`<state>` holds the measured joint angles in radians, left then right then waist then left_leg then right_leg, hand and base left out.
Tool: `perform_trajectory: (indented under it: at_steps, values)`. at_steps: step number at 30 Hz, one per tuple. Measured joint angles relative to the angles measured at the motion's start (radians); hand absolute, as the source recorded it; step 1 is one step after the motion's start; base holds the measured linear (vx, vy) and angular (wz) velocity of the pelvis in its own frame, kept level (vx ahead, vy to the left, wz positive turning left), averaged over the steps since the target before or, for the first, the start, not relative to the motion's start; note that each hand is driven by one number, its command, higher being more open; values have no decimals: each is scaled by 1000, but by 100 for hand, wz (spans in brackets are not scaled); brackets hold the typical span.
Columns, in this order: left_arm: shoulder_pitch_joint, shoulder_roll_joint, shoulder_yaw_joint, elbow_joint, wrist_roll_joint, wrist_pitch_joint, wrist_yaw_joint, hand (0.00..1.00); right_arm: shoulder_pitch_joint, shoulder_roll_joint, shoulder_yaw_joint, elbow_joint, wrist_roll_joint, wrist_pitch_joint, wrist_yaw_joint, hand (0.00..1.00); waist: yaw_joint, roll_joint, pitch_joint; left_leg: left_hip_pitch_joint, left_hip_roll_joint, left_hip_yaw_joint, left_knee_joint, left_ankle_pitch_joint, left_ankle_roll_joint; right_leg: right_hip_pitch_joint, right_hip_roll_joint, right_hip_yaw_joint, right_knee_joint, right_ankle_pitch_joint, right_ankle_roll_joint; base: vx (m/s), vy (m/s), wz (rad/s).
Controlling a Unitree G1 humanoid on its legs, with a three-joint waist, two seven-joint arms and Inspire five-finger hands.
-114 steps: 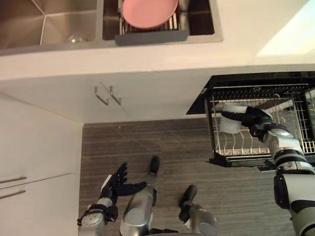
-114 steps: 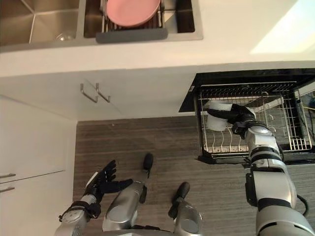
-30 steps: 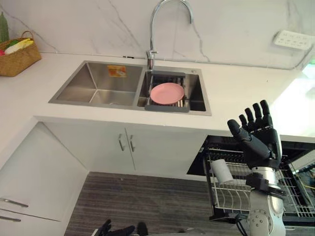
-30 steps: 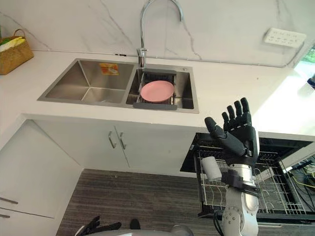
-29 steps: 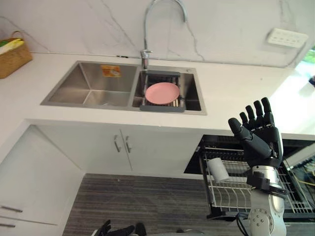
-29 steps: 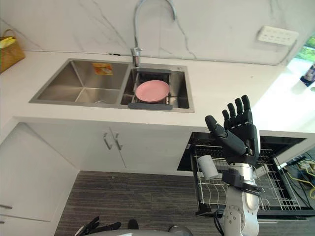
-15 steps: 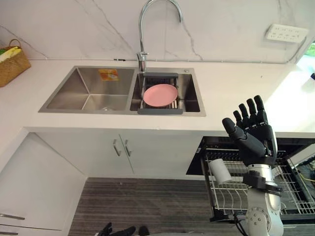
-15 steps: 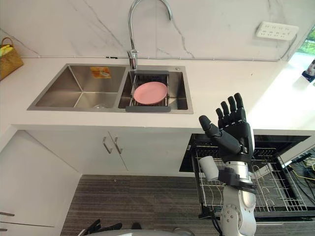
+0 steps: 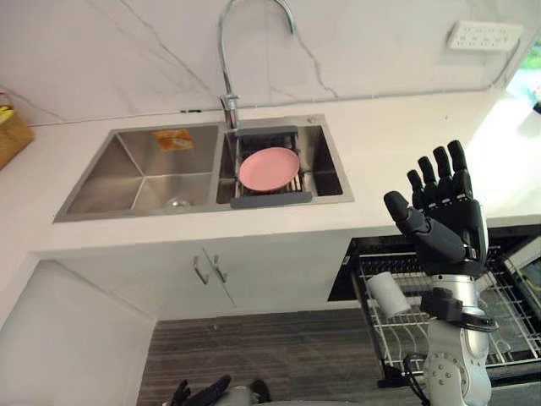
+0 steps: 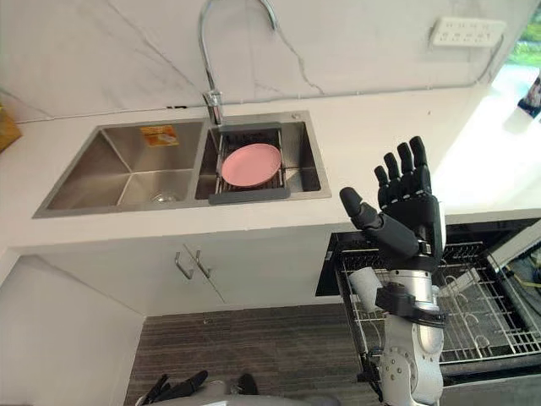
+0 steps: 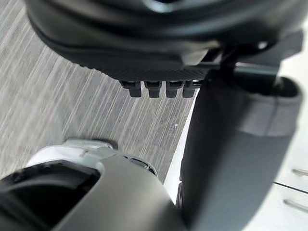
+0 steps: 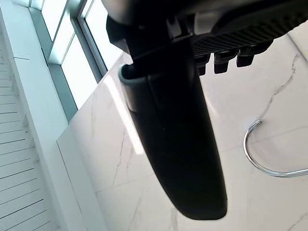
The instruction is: Walk over to the sink, pick up the cup, carry it to the dishwasher, place the cup inside the dishwasher, then close the dishwasher door
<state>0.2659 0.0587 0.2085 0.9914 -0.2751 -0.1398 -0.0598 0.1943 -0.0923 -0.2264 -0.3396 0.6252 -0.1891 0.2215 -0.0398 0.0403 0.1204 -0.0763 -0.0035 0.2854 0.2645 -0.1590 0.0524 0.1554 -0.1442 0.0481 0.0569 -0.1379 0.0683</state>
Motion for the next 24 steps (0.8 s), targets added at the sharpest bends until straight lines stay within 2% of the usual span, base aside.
perform_trajectory:
  at_steps: [1,2,3,4,5,6,8,9,10,12,13,14,15,17,19,24]
  values:
    - [0,0,-3,3,1,0,3,100,-4,0,0,2,0,1,-1,100,1,2,-5,20,-7,4,-17,-6,8,-4,-3,8,30,-3,4,233,141,-14]
    - [0,2,-12,9,2,0,10,100,-9,1,0,2,0,1,-1,100,-1,-1,-8,50,-13,8,-49,-13,11,-46,-3,7,143,-28,37,257,148,-13]
    - [-2,10,-23,21,2,-3,11,100,-9,1,0,2,-1,1,-1,100,-3,-5,-15,75,-17,9,-75,-23,11,-129,-3,1,326,-57,85,255,138,-7]
    - [-4,15,-26,26,3,-3,11,100,-9,3,0,2,-2,2,-1,100,-5,-10,-15,91,-20,9,-87,-26,12,-173,-6,1,429,-59,102,221,88,-2]
    - [-4,29,-41,29,3,-3,12,100,-9,8,1,2,-11,2,0,100,-7,-24,-18,124,-30,9,-104,-29,18,-255,-19,-4,615,-47,134,273,60,4]
    - [-2,42,-58,31,5,-1,14,100,-9,16,1,2,-21,2,0,100,-10,-38,-28,163,-41,8,-126,-31,19,-310,-39,-33,729,-50,126,301,44,7]
    - [-6,49,-63,34,28,1,16,100,-11,17,1,3,-21,2,1,100,-17,-41,-34,201,-36,-6,-155,-32,18,-361,-53,-122,753,-77,81,321,-4,20]
    - [-15,49,-62,34,30,1,18,100,-15,17,1,7,-20,2,3,100,-29,-41,-34,204,-22,-23,-157,-36,11,-393,-49,-177,700,-89,61,303,-47,31]
    - [-19,50,-62,34,31,2,18,100,-17,18,1,12,-19,2,5,100,-32,-40,-34,204,-13,-31,-157,-40,4,-405,-44,-200,658,-90,56,291,-91,24]
    - [-24,53,-62,35,36,3,16,100,-18,19,3,29,-19,1,12,100,-28,-46,-37,217,9,-32,-144,-62,-33,-417,-21,-243,447,-50,16,286,-136,4]
    - [-22,73,-59,49,47,7,16,100,-19,14,14,43,-19,-2,16,100,-30,-62,-48,229,10,-34,-109,-97,-67,-392,-12,-243,320,82,-14,296,-166,-5]
    - [-23,67,-59,54,56,10,18,100,-21,8,14,58,-19,-3,16,100,-29,-53,-52,232,29,-33,-91,-102,-70,-374,5,-246,307,85,-19,321,-190,-8]
    - [-23,66,-60,51,72,9,16,100,-19,4,12,69,-19,-3,8,100,-27,-55,-51,226,51,-37,-52,-109,-73,-332,24,-250,257,90,-25,197,-154,-13]
    - [-23,62,-60,35,85,5,18,100,-26,-1,-3,70,-19,-11,2,100,-27,-42,-59,230,63,-71,-90,-101,-71,-311,53,-254,217,95,-32,139,-132,-12]
    - [-31,60,-60,33,103,6,19,100,-35,-7,-18,70,-19,-11,-8,100,-30,-40,-61,244,75,-76,-115,-98,-75,-295,78,-250,165,115,-31,115,-58,-16]
    - [-33,55,-59,36,141,4,42,100,-36,-30,-6,67,-20,-11,-7,100,-30,-37,-59,261,53,-45,-87,-74,-83,-174,85,-214,-53,225,-13,63,51,-20]
